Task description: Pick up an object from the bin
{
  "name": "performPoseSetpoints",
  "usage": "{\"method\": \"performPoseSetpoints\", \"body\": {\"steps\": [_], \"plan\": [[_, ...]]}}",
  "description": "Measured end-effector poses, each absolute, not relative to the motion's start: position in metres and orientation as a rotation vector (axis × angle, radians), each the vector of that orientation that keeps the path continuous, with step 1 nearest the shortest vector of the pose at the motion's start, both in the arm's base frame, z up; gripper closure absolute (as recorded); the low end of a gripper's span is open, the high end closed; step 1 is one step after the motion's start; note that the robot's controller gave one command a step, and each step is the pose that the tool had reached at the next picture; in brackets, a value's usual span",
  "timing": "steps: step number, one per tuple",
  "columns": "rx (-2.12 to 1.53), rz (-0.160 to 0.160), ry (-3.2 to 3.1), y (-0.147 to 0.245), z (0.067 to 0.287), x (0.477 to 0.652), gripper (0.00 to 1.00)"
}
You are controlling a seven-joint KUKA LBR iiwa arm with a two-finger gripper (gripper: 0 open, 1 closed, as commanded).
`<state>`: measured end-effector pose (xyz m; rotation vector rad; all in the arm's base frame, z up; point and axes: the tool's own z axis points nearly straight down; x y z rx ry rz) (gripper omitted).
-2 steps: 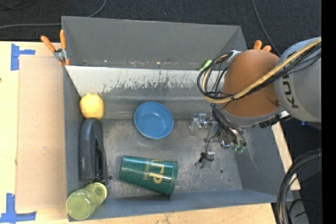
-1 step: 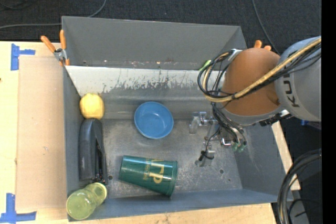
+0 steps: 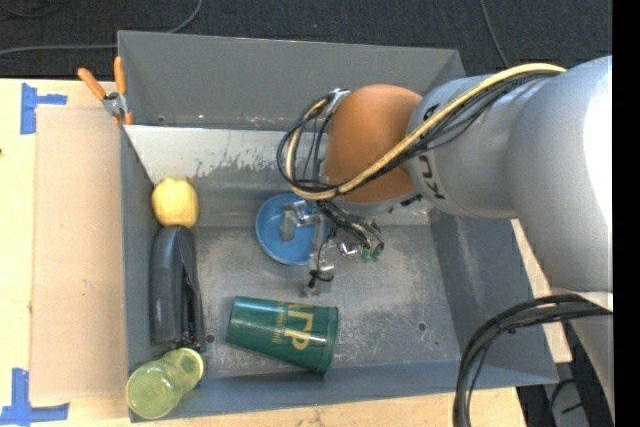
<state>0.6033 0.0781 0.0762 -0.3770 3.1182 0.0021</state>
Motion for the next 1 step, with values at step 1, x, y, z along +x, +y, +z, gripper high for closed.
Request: {"method": "performPoseSetpoints", "body": {"steps": [1], "plan": [[-0.185, -0.001, 3.132, 0.0879, 0.1366, 0.5940, 0.00]]}}
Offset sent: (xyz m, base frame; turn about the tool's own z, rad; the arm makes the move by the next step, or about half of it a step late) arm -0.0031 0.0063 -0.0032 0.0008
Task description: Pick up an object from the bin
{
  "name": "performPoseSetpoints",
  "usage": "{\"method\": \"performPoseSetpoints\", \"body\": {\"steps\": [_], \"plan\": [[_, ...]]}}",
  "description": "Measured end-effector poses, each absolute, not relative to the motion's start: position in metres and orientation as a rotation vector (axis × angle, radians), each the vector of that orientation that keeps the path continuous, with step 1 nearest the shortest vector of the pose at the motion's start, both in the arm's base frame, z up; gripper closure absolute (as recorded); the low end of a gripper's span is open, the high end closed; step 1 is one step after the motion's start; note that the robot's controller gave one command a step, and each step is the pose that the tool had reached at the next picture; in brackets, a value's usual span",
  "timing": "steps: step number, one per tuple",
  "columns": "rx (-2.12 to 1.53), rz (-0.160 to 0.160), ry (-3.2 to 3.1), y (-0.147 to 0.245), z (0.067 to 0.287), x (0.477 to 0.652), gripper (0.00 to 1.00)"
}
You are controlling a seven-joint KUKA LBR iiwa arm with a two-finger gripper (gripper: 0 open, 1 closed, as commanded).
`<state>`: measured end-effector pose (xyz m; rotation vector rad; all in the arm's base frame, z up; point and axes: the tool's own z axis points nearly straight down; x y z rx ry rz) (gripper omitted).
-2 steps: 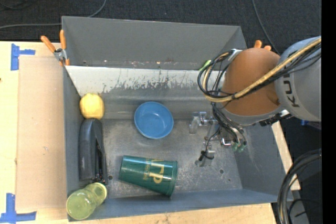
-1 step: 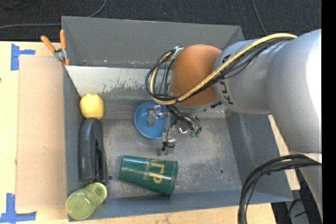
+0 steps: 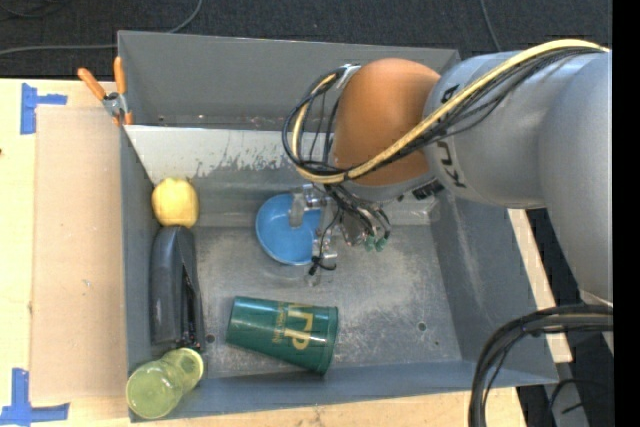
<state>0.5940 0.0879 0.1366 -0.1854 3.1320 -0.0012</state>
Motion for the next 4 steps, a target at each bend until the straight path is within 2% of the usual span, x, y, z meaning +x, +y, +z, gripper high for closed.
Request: {"method": "performPoseSetpoints", "body": {"steps": [1, 2, 3, 4], "plan": [[-0.376, 0.006, 3.134, 0.085, 0.071, 0.599, 0.00], [-0.109, 0.000, 3.138, 0.106, 0.070, 0.599, 0.00], [-0.365, 0.006, 3.133, 0.085, 0.072, 0.600, 1.00], [-0.365, 0.006, 3.133, 0.085, 0.072, 0.600, 1.00]]}}
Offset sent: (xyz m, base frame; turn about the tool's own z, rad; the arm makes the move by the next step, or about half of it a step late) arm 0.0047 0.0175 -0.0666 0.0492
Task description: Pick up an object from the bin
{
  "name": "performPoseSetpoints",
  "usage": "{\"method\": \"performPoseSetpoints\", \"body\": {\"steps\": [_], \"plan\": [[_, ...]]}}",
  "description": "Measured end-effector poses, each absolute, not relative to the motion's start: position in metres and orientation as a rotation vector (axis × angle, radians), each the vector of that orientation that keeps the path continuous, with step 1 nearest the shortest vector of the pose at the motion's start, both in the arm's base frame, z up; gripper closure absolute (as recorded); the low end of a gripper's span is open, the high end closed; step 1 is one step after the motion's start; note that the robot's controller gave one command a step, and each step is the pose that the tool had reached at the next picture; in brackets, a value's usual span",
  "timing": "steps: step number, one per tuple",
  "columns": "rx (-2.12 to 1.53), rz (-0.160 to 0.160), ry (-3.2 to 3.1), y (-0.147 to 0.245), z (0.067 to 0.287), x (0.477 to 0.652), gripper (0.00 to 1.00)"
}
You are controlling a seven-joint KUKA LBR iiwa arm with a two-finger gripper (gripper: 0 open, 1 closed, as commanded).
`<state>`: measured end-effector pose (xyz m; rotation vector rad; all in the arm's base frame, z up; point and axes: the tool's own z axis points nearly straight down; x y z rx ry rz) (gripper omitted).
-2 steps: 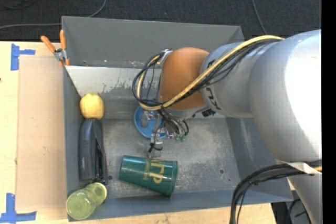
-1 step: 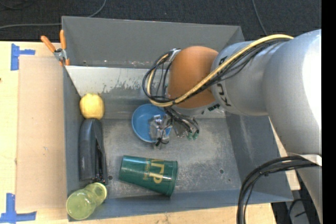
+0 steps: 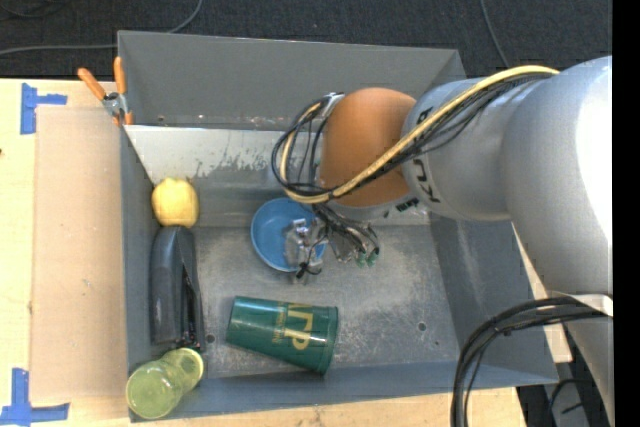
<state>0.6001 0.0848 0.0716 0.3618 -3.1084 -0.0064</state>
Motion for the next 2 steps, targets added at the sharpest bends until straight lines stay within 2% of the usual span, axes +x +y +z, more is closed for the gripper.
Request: {"method": "performPoseSetpoints", "body": {"steps": [2], "plan": [[0.360, -0.007, -3.108, 0.0847, 0.0734, 0.6000, 1.00]]}}
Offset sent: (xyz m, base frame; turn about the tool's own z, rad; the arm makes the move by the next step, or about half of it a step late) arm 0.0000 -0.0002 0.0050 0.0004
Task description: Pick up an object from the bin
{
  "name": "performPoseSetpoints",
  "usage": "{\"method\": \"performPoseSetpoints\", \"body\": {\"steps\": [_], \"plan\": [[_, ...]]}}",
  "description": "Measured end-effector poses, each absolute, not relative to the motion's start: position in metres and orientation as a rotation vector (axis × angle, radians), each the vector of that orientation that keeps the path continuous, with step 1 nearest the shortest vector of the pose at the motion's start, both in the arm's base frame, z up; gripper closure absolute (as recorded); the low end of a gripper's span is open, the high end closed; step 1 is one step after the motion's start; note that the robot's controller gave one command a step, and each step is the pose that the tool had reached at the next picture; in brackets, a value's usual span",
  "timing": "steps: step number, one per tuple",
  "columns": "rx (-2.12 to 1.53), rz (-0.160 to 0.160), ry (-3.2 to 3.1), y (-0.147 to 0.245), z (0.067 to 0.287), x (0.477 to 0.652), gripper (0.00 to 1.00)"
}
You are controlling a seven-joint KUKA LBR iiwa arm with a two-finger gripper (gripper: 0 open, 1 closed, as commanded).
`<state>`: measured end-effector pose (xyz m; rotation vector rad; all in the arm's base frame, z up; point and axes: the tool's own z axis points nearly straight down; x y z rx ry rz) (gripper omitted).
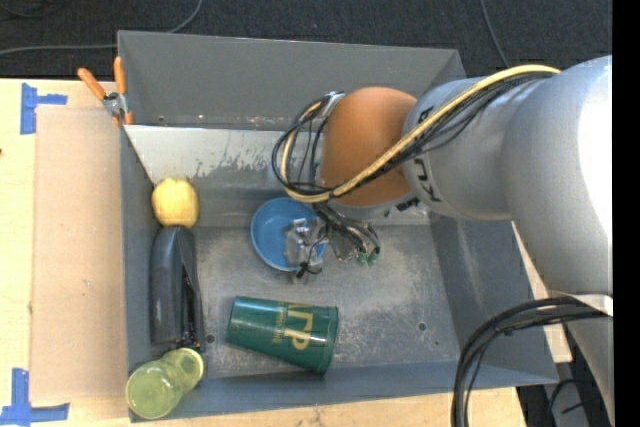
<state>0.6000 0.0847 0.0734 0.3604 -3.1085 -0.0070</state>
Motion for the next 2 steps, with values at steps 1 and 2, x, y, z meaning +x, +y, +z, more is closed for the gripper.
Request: {"method": "performPoseSetpoints", "body": {"steps": [1, 2], "plan": [[0.359, -0.007, -3.097, 0.085, 0.105, 0.597, 1.00], [0.360, -0.006, -3.104, 0.085, 0.130, 0.599, 1.00]]}}
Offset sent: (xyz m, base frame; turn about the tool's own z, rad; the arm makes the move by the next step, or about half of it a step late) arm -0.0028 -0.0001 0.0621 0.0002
